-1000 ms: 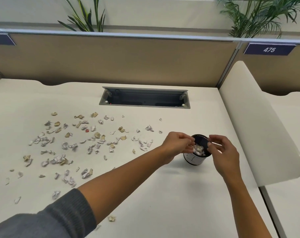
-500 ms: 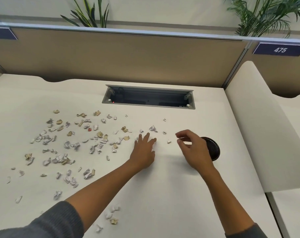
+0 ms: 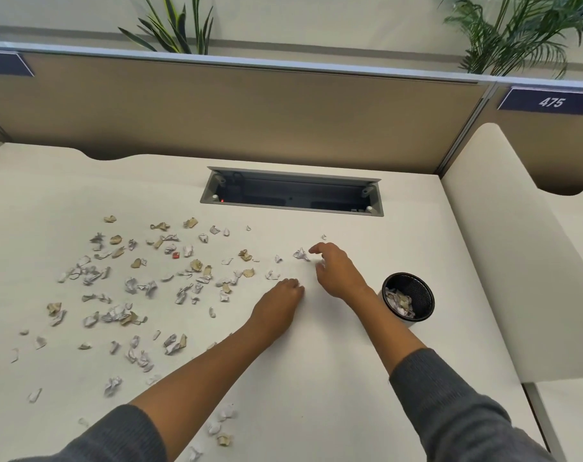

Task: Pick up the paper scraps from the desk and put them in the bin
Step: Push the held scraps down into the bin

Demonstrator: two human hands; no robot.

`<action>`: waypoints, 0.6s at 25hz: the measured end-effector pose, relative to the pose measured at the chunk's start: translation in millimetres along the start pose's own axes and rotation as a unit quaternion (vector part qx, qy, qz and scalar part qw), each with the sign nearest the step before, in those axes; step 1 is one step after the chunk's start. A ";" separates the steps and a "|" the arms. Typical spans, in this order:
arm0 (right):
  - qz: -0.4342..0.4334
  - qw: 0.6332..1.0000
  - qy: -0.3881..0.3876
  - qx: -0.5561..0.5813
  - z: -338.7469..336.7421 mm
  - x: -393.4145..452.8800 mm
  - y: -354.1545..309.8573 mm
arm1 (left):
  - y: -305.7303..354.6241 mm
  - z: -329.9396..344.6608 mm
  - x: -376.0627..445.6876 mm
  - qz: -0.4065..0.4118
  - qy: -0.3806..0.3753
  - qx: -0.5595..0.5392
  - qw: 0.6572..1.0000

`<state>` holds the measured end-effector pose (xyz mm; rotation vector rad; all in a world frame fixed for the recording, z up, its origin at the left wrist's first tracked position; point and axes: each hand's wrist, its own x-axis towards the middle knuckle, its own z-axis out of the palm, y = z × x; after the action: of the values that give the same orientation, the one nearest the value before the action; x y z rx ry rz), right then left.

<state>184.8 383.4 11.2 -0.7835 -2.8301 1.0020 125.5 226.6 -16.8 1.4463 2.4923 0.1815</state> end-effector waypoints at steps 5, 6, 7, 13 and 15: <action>-0.050 0.994 -0.056 -0.079 26.5 13.4 -9.2 | -5.9 1.6 -11.7 -0.005 0.002 0.027 1.000; -0.054 0.992 -0.067 -0.094 30.4 14.8 -9.1 | -6.2 1.7 -13.9 -0.001 0.003 0.030 1.000; -0.058 0.989 -0.077 -0.115 34.0 15.0 -8.8 | -6.4 1.6 -15.9 0.001 0.001 0.029 1.000; -0.073 0.979 -0.019 -0.191 40.5 1.0 -5.9 | -5.3 0.7 -20.1 -0.003 -0.001 0.016 1.000; -0.078 0.978 -0.014 -0.192 40.5 -5.4 -3.7 | -4.8 0.5 -20.3 -0.002 -0.004 0.015 1.000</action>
<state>179.8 354.9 -17.9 -0.5563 -3.0934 0.4544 131.2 206.6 -15.2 1.4515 2.5022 0.1386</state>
